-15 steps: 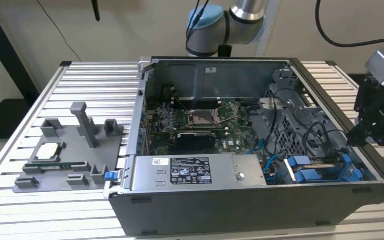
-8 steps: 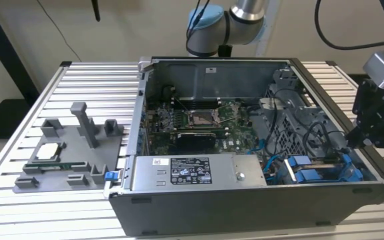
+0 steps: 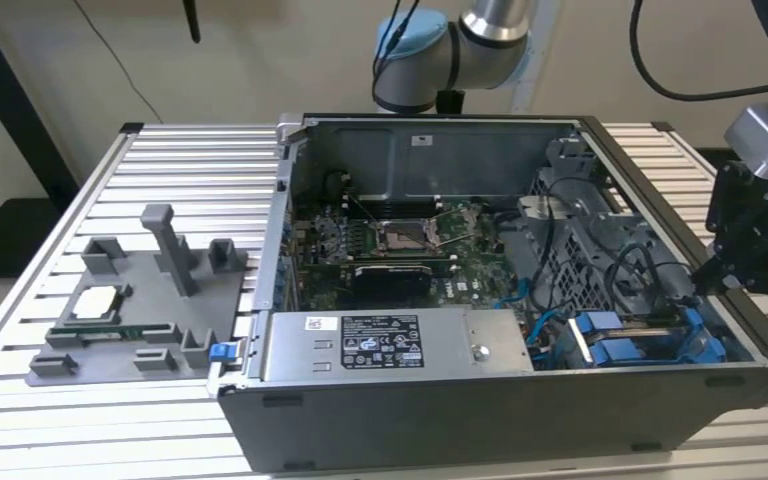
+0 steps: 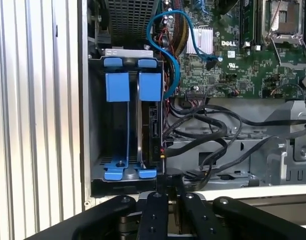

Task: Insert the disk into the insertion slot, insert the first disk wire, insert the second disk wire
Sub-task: 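Insert the second disk wire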

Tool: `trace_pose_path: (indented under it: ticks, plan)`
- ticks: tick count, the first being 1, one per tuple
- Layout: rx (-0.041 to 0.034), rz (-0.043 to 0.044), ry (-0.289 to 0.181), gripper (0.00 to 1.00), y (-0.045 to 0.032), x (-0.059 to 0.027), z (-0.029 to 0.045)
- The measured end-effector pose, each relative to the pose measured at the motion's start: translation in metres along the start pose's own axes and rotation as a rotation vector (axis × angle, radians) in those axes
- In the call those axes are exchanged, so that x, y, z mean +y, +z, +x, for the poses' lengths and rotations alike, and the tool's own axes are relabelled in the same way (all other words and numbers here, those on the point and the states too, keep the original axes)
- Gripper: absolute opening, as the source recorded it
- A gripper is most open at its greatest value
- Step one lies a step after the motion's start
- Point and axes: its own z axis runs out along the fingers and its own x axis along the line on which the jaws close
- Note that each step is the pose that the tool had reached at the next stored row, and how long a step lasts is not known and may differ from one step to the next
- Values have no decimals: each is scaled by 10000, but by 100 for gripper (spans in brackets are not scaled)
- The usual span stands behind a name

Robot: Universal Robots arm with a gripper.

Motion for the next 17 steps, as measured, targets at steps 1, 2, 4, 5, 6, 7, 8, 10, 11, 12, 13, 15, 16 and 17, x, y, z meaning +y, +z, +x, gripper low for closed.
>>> trace_pose_path:
  ticks: [1,2,4,5,6,7,8,10,11,12,13,15,16,17]
  plan:
    - [-5,2,17,0,-22,6,-3]
    - [-14,4,34,0,-50,16,-6]
    - [-49,7,57,0,-96,41,-12]
    - [-67,8,66,0,-118,56,-15]
    - [-80,9,74,0,-135,70,-17]
    - [-90,9,82,0,-147,84,-18]
    - [-97,11,92,0,-158,101,-19]
    - [-104,13,113,0,-176,140,-21]
    - [-104,14,118,0,-180,163,-20]
    - [-101,15,121,0,-184,189,-20]
    - [-102,15,124,0,-186,218,-19]
    - [-102,16,128,0,-189,282,-18]
    - [-102,16,131,0,-190,314,-17]
    - [-102,16,134,0,-190,345,-17]
